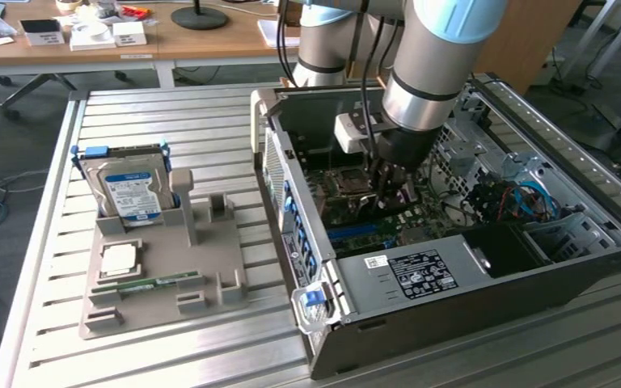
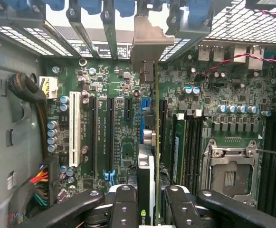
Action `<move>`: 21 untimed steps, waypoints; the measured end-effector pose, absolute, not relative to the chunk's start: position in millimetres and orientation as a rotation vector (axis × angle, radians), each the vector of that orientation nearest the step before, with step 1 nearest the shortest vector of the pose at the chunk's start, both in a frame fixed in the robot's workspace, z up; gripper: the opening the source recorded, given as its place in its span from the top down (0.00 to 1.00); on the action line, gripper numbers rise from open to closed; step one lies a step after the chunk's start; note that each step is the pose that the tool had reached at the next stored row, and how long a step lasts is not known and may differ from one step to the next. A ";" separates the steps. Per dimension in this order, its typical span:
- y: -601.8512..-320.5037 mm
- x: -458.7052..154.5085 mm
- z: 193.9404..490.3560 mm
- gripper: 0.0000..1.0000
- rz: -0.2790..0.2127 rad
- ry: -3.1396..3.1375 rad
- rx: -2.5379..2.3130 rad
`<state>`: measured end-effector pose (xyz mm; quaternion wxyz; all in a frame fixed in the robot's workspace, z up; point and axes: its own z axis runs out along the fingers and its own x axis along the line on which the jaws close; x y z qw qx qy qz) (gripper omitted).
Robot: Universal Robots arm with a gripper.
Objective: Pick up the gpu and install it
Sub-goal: 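Insert the gpu into the slot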
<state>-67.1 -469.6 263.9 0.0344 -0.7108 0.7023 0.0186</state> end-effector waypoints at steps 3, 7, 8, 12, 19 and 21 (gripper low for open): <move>-469.6 -68.7 263.7 0.73 0.057 2.159 -2.185; -469.6 -69.4 261.3 0.73 0.057 2.159 -2.186; -469.6 -69.6 260.4 0.73 0.057 2.159 -2.186; -469.6 -71.6 259.1 0.73 0.057 2.159 -2.185; -469.6 -74.1 255.9 0.73 0.057 2.159 -2.186; -469.7 -74.2 255.2 0.73 0.056 2.162 -2.185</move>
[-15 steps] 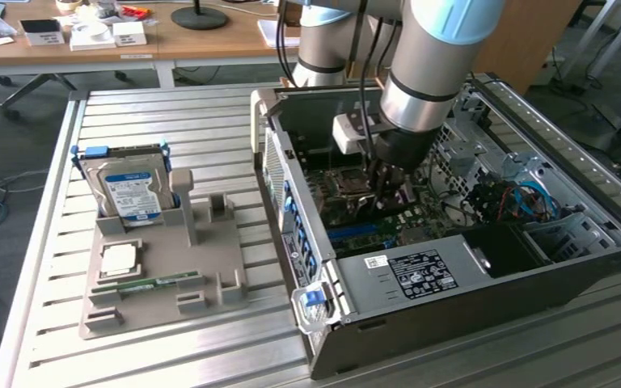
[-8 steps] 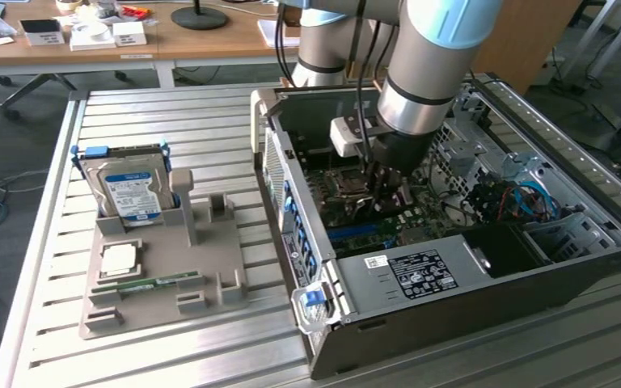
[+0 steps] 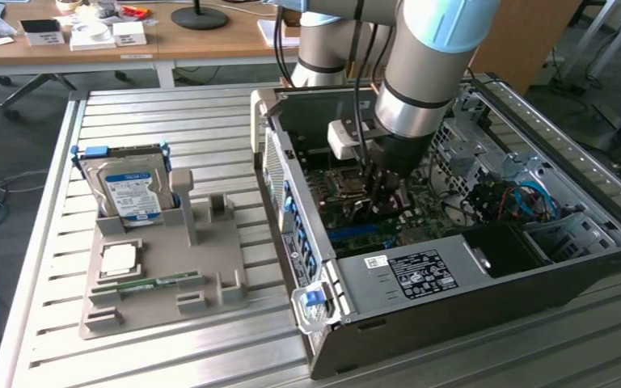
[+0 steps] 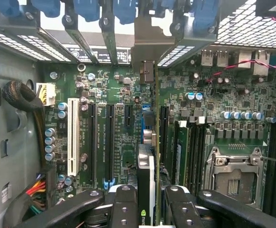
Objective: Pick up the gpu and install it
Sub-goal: 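Insert the gpu into the slot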
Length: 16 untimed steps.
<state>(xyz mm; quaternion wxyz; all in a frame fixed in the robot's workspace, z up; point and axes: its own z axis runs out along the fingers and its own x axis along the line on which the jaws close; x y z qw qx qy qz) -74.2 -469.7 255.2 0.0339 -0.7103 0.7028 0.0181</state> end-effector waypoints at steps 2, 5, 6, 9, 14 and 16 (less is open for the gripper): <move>-469.7 -74.7 254.8 0.73 0.055 2.165 -2.181; -469.6 -75.9 254.0 0.73 0.055 2.168 -2.177; -469.6 -76.2 253.7 0.73 0.055 2.171 -2.175; -469.7 -77.5 253.2 0.73 0.054 2.179 -2.168; -469.6 -78.2 252.4 0.73 0.053 2.196 -2.150; -469.6 -78.2 252.2 0.73 0.053 2.202 -2.144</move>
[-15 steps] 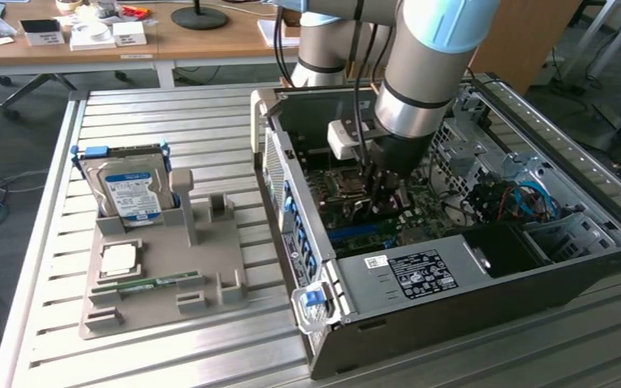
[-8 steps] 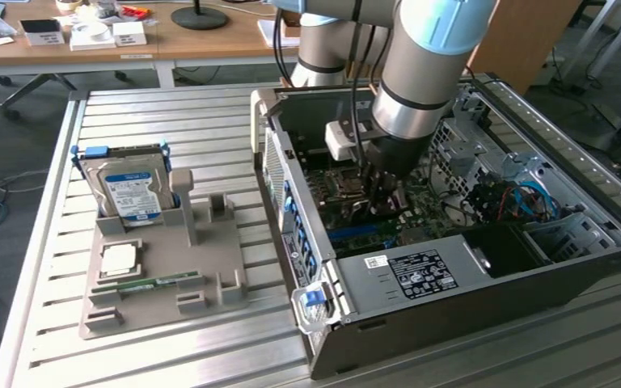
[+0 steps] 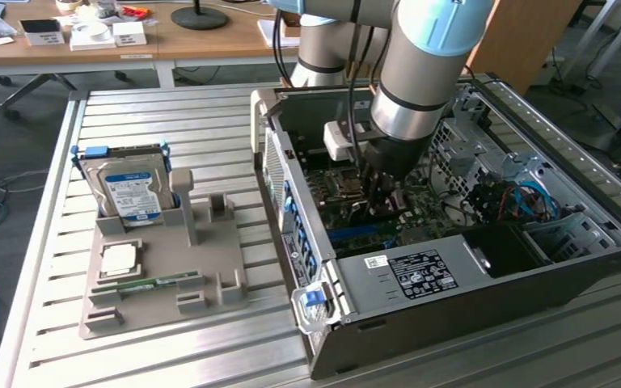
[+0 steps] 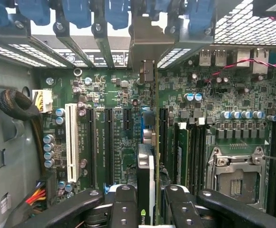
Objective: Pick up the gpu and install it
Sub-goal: 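Insert the gpu into the slot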
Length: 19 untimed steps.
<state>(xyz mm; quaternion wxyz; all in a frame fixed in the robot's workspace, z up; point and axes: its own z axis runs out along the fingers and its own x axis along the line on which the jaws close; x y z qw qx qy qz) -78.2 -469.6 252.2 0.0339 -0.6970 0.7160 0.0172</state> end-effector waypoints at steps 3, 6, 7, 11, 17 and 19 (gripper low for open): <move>-469.6 -78.9 252.1 0.73 0.053 2.202 -2.143; -469.6 -79.3 252.1 0.73 0.053 2.202 -2.144; -469.6 -79.3 252.1 0.73 0.053 2.202 -2.144; -469.7 -81.5 248.0 0.73 0.052 2.203 -2.144; -469.9 -81.1 248.1 0.73 0.053 2.204 -2.146; -469.9 -80.6 247.9 0.73 0.056 2.206 -2.147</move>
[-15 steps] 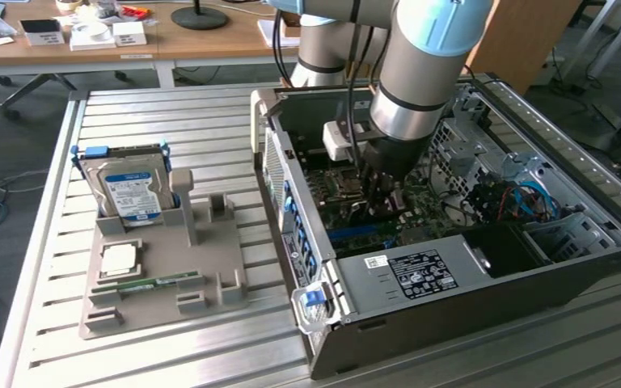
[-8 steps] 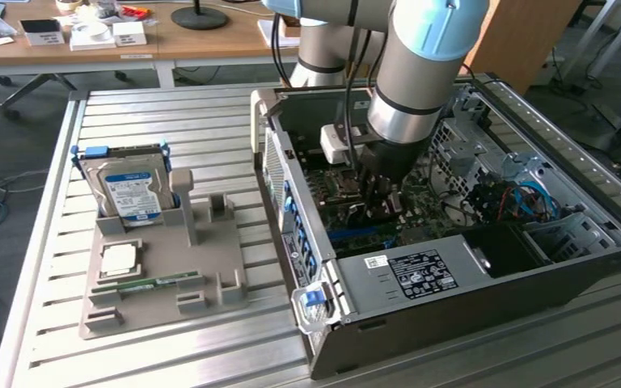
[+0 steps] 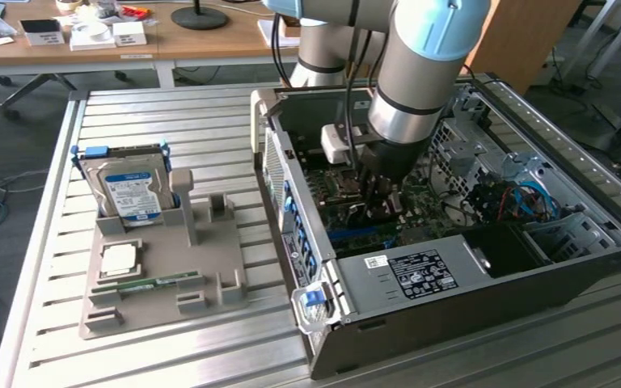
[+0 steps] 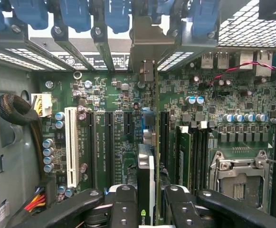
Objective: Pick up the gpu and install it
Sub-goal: 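Insert the gpu into the slot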
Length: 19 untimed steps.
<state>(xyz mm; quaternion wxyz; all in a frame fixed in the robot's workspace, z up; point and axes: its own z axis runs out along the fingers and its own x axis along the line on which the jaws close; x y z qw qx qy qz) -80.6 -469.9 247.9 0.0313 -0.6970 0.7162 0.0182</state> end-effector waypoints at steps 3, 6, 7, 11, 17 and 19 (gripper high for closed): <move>-469.9 -80.1 248.0 0.73 0.058 2.209 -2.149; -469.9 -80.0 248.0 0.73 0.058 2.209 -2.149; -469.9 -79.8 248.0 0.73 0.058 2.209 -2.150; -470.5 -79.4 248.0 0.73 0.058 2.209 -2.149; -470.9 -80.6 248.0 0.73 0.058 2.209 -2.150; -470.9 -80.7 247.9 0.73 0.056 2.210 -2.151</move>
